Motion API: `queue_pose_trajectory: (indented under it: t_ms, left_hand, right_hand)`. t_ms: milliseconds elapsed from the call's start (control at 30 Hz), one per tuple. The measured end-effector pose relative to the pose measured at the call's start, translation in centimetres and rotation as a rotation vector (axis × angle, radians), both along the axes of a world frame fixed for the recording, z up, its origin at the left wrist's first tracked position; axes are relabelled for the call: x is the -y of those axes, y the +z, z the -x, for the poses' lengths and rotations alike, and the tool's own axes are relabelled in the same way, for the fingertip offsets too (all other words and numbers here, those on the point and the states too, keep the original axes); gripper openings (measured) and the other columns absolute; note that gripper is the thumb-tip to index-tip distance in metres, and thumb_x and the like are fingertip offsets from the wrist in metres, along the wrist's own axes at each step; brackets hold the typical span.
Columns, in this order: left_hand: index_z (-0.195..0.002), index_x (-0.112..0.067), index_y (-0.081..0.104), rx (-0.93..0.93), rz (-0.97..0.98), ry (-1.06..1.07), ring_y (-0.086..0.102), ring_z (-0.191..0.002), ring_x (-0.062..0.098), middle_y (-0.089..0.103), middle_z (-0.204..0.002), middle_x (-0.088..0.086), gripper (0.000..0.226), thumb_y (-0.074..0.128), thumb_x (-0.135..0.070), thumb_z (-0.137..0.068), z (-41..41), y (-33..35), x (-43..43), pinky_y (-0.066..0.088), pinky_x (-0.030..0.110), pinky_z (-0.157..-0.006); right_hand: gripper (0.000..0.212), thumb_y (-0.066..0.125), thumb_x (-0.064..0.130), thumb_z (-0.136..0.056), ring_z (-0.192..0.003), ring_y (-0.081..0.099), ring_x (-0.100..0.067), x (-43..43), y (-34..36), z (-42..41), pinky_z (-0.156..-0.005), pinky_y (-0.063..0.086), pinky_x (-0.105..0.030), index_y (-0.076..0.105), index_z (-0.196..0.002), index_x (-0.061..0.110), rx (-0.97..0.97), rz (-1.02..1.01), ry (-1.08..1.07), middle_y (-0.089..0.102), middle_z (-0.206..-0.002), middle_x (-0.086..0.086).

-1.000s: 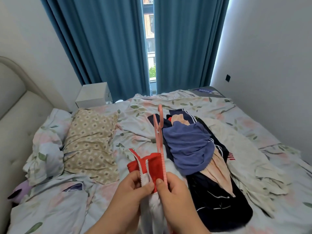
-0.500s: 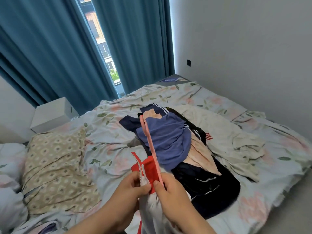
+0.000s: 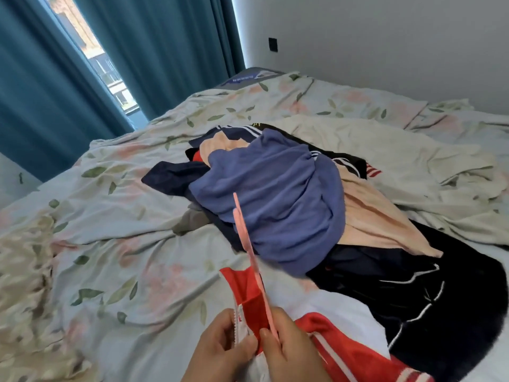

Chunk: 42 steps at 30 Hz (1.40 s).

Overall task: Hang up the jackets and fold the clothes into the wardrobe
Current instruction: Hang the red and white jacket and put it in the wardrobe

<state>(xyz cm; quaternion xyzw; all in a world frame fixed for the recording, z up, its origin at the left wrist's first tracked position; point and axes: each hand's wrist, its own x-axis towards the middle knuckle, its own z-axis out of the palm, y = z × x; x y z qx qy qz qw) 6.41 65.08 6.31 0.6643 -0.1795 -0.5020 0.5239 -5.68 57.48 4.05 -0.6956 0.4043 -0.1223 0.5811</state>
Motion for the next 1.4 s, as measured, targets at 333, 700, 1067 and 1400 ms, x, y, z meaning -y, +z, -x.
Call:
queue_pose_trajectory:
  t_ms: [333,700,1067,1400]
  left_hand:
    - [-0.107,-0.002,0.067,-0.009,0.084,0.076,0.074,-0.083,0.019,0.075,-0.094,0.017,0.042,0.071,0.005,-0.066,-5.9,-11.4,-7.0,0.052,0.015,-0.064]
    - [-0.114,0.0,0.065,-0.129,0.322,0.1,0.073,-0.09,0.028,0.073,-0.104,0.021,0.042,0.047,0.024,-0.085,-11.6,-7.0,-14.0,0.057,0.021,-0.069]
    - [-0.092,-0.014,0.075,0.003,0.591,0.413,0.073,-0.079,0.03,0.074,-0.092,0.021,0.032,0.059,0.006,-0.073,-20.7,0.5,-15.5,0.059,0.027,-0.06]
    - [-0.089,-0.02,0.074,0.257,0.963,0.352,0.073,-0.084,0.021,0.075,-0.09,0.008,0.024,0.054,-0.008,-0.093,-37.9,13.1,-8.0,0.059,0.031,-0.073]
  right_hand:
    - [0.027,0.049,0.036,-0.079,-0.081,0.061,0.001,-6.0,-11.2,-6.9,-0.07,0.044,-0.011,0.056,-0.1,0.052,0.038,0.087,0.07,0.065,-0.088,0.019]
    - [0.034,0.05,0.034,-0.084,-0.089,0.064,0.003,-13.8,-5.3,-13.1,-0.084,0.05,-0.017,0.06,-0.115,0.043,0.021,0.162,0.012,0.07,-0.101,0.013]
    - [0.033,0.055,0.044,-0.081,-0.098,0.066,-0.003,-16.1,4.0,-23.1,-0.093,0.052,-0.032,0.063,-0.113,0.043,0.374,0.187,0.117,0.072,-0.105,0.017]
    - [0.015,0.055,0.023,-0.095,-0.087,0.064,-0.024,-10.4,15.8,-42.5,-0.082,0.053,-0.041,0.067,-0.094,0.014,0.708,0.355,-0.114,0.069,-0.09,-0.005]
